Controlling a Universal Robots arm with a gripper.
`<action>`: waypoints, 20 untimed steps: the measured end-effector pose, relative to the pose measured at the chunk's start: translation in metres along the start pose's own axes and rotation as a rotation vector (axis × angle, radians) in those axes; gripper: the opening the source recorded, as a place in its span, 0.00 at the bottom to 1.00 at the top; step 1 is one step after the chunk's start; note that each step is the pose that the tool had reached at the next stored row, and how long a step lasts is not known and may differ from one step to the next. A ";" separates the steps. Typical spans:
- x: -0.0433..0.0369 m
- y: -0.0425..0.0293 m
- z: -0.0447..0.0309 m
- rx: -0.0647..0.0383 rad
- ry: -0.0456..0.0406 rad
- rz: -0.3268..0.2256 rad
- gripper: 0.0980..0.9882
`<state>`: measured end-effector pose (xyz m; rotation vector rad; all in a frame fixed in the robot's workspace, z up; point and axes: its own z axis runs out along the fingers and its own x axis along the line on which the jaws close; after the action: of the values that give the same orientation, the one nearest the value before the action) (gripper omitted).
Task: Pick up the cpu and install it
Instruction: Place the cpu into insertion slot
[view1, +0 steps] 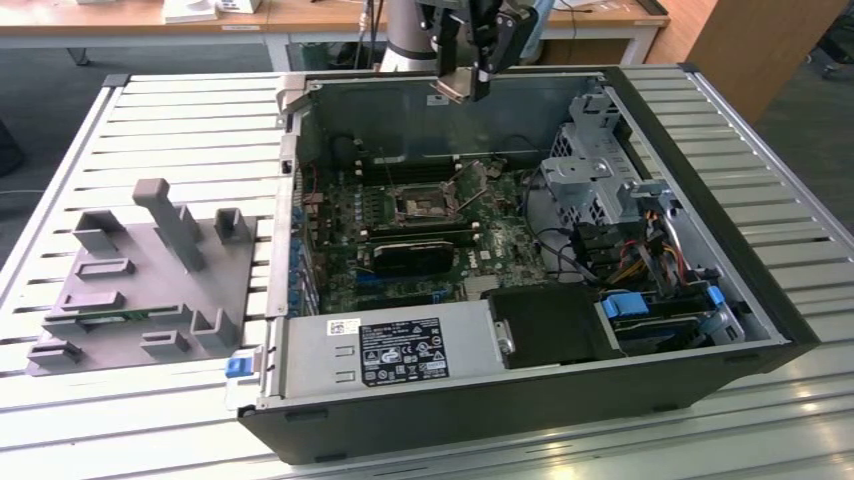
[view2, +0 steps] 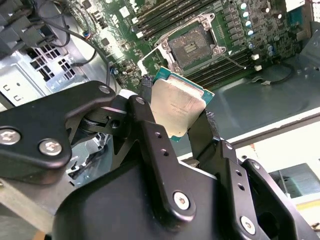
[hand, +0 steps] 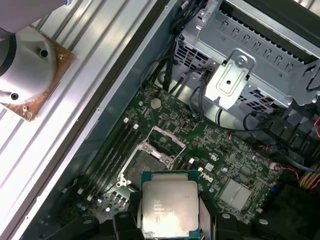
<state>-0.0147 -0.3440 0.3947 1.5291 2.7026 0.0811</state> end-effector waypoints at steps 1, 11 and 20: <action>0.0001 0.0000 0.0002 0.000 -0.0004 0.008 0.50; 0.0018 0.0000 0.0015 0.000 -0.0038 0.062 0.50; 0.0031 0.0004 0.0024 0.000 -0.0054 0.088 0.50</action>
<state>-0.0158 -0.3410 0.3923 1.6461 2.6304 0.0791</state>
